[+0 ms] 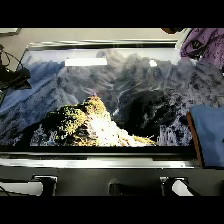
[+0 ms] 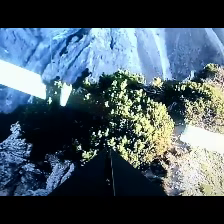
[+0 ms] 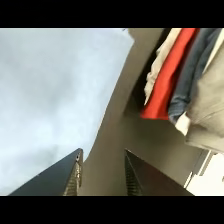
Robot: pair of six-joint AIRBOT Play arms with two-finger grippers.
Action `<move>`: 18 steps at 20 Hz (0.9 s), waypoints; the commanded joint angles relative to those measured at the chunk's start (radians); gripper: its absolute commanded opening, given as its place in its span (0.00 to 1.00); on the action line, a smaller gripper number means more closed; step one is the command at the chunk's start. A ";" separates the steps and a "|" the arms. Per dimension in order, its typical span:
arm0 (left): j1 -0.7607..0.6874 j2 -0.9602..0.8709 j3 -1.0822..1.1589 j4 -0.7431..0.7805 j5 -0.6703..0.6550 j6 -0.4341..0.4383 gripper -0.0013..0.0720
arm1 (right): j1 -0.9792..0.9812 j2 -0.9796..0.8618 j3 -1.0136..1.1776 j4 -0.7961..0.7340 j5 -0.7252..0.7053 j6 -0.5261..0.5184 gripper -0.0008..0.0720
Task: Fold the clothes and pants, and hang the long-sleeved shirts on hangers.
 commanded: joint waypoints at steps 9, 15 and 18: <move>-0.188 0.137 -0.253 0.000 0.240 0.240 0.04 | 0.719 0.003 0.117 0.680 0.631 -0.529 0.06; -0.224 0.422 -0.632 0.001 0.401 0.293 0.04 | 1.026 -0.012 0.117 0.666 0.581 -0.508 0.06; -0.221 0.459 -0.635 0.009 0.386 0.290 0.04 | 1.033 -0.012 0.117 0.658 0.589 -0.508 0.06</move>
